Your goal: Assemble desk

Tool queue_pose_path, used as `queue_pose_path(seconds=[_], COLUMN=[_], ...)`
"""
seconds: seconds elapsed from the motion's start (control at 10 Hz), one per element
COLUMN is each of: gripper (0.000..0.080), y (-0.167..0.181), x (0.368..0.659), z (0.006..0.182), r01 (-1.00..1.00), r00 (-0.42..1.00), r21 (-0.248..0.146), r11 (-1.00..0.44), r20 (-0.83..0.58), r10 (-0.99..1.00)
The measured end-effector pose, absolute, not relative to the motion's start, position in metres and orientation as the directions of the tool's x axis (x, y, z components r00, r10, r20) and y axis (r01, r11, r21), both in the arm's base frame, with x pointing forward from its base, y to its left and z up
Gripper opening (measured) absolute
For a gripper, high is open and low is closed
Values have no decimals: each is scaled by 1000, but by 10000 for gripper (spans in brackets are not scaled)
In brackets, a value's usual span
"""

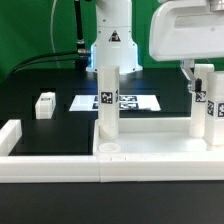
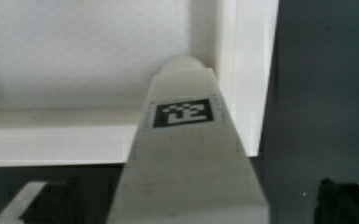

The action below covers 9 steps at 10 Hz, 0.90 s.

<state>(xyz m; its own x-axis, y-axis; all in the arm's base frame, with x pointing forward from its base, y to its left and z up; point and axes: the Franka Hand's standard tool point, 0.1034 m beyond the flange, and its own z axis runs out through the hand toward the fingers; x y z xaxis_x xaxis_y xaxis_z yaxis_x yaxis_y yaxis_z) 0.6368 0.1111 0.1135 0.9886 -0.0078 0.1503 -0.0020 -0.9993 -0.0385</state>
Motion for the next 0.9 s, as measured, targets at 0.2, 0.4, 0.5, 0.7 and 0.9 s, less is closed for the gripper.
queue_pose_path(seconds=[0.2,0.4,0.5,0.7,0.9], gripper=[437,285,285,285,285], y=[110,110,110,110,107], x=[637,637,637,637,637], z=[113,113,113,113,113], r01=[-2,-2,-6,-136,-393], r00=[989,989,989,979,908], r21=[-38,-38,-39,-63,-101], r11=[-999,-999,-999,-989,-914], r20=[150,150,150,142,117], r10=[-8,-8,-11,-144,-403])
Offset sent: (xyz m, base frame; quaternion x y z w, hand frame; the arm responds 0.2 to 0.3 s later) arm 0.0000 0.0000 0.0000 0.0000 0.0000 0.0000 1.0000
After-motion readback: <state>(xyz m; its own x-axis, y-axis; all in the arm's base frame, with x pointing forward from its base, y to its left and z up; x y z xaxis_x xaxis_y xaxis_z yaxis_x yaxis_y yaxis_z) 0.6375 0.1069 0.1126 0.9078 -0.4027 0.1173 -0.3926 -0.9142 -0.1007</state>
